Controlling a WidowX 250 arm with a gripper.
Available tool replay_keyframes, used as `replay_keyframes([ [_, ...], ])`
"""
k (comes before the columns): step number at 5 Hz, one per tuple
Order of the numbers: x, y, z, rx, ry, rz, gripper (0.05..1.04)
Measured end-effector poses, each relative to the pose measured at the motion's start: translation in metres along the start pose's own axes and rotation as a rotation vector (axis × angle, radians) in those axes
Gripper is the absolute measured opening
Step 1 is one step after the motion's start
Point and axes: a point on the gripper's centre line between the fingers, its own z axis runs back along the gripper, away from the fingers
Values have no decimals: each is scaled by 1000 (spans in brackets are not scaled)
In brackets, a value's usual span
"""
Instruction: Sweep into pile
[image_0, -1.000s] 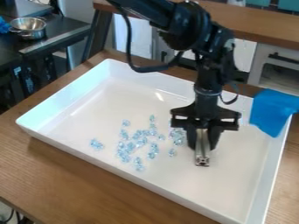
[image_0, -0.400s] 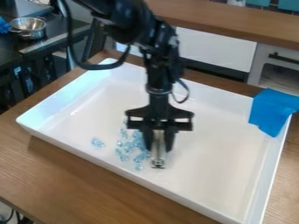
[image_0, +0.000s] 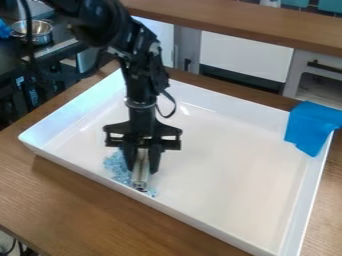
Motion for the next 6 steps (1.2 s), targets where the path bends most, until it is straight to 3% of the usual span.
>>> replay_keyframes([
  [2, -4, 43, -1, 68, -61, -26, 383],
  [4, -10, 68, 2, 104, -21, 29, 383],
  [5, -13, 60, 8, 66, 20, 42, 383],
  [6, -2, 37, 40, -33, -10, 57, 383],
])
